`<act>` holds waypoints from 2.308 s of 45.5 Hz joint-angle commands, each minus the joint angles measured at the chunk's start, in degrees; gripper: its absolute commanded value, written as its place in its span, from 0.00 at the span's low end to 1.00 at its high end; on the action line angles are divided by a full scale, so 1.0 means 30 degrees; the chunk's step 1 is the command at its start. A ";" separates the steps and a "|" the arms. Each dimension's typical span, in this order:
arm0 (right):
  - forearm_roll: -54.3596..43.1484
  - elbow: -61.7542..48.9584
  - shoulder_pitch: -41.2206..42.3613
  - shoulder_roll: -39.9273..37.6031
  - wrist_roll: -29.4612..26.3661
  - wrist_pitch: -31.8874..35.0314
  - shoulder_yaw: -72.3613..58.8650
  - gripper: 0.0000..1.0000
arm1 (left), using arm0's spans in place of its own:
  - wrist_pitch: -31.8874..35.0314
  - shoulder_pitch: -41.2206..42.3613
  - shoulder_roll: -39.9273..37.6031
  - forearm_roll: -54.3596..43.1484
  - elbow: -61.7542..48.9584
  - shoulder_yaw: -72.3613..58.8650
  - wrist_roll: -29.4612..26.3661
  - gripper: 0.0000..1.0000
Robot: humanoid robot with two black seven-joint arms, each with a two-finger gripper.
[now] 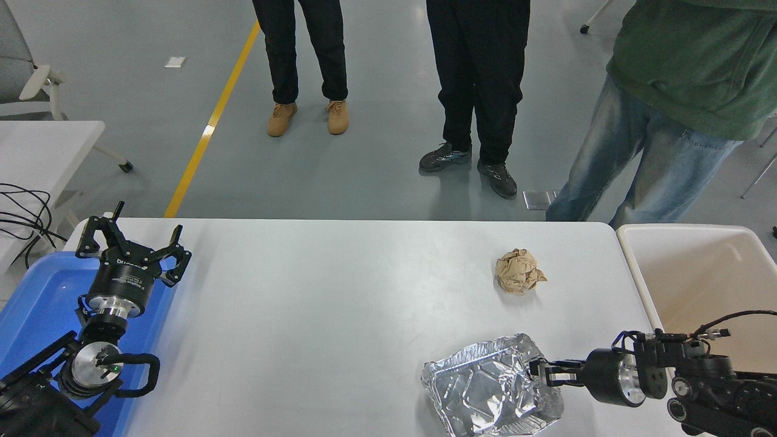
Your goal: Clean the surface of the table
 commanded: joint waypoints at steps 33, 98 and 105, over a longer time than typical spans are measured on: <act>0.2333 0.4308 0.7278 -0.9107 0.0741 0.7099 0.0398 0.00 | 0.0000 0.0001 0.0000 0.0000 -0.0018 0.0000 0.0000 0.99; 1.9150 -0.6240 0.0571 -0.7174 0.0712 0.0304 0.0016 0.00 | 0.0000 0.0001 0.0000 0.0000 0.0011 0.0000 0.0000 0.99; 2.1142 -0.6152 -0.0746 -0.6325 0.0741 -0.1014 0.0016 0.00 | 0.0000 0.0001 0.0000 0.0000 -0.0019 0.0000 0.0000 0.99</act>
